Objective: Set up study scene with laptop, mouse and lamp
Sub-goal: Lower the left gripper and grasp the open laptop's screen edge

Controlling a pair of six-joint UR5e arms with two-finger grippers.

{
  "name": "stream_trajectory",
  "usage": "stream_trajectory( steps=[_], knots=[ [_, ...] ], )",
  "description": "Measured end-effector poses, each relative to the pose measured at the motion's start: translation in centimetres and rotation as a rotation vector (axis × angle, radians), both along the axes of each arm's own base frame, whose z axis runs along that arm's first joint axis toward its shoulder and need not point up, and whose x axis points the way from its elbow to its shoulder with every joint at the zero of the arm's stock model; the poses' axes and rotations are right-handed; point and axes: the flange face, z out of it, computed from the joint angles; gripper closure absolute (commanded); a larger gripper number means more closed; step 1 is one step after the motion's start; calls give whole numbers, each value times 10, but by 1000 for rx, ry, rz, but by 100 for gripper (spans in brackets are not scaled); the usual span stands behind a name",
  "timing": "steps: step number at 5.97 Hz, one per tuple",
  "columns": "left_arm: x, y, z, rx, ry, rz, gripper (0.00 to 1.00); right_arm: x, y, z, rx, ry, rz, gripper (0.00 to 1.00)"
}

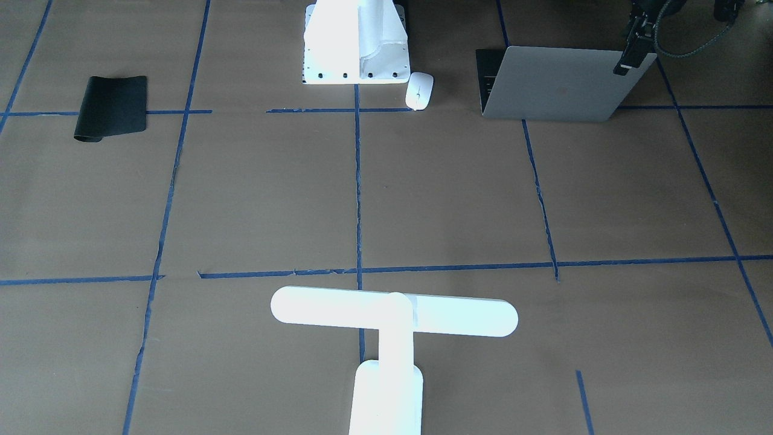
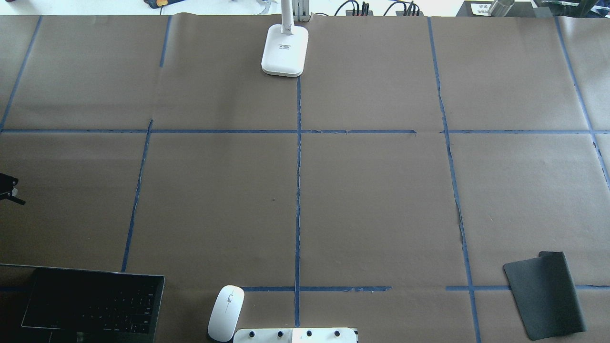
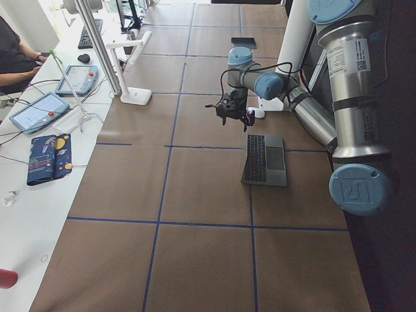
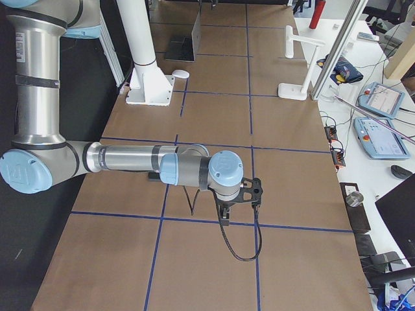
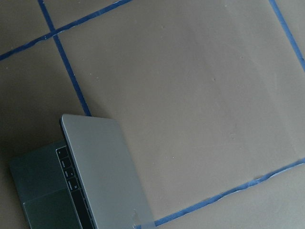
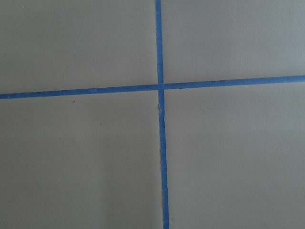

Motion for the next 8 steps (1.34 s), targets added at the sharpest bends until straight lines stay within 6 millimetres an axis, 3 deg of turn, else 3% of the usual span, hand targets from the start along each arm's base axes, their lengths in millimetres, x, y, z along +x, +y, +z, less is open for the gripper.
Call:
stream_trajectory(
  steps=[2,8],
  knots=[
    [29,14,2,-37,-48,-47,0,0,0,0,0,0,0,0],
    [71,48,2,-124,-93,-105,0,0,0,1,0,1,-1,0]
  ],
)
